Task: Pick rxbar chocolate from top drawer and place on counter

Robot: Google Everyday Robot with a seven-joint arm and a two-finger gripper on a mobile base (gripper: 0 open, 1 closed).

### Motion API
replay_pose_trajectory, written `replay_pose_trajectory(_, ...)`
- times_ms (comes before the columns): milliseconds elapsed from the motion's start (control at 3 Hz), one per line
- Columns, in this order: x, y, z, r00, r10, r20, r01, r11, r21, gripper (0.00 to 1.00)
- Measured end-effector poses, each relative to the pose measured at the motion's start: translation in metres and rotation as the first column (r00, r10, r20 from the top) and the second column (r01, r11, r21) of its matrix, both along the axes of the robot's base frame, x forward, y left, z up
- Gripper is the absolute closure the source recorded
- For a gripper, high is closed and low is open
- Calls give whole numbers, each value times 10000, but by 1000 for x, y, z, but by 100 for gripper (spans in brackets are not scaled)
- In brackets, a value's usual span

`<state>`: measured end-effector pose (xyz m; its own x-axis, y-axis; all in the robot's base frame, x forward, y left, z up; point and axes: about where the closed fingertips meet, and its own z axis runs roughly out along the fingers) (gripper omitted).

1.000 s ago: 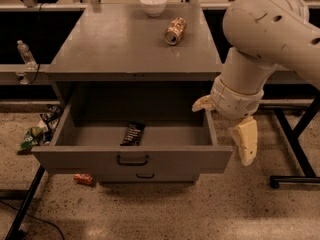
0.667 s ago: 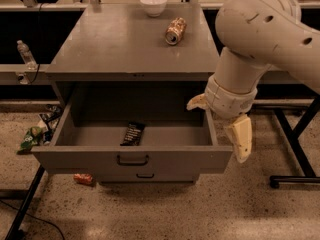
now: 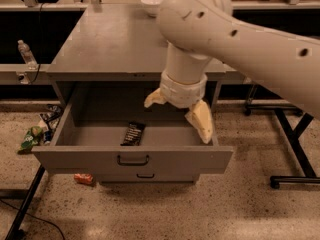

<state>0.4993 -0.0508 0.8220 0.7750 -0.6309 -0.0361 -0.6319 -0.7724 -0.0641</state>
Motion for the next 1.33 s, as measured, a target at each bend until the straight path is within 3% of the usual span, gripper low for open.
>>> replay_pose_trajectory(333,14,40,-3,9863,1600,395,-1614,9863,345,0)
replay_pose_trajectory(667,35,86,-10,9423,3127,1197,-3236,9423,856,0)
replay_pose_trajectory(1000,63,126,-28,8971,4049,1770,-4237,9018,846,0)
replay_pose_trajectory(1333,63,126,-28,8971,4049,1770,-4237,9018,846,0)
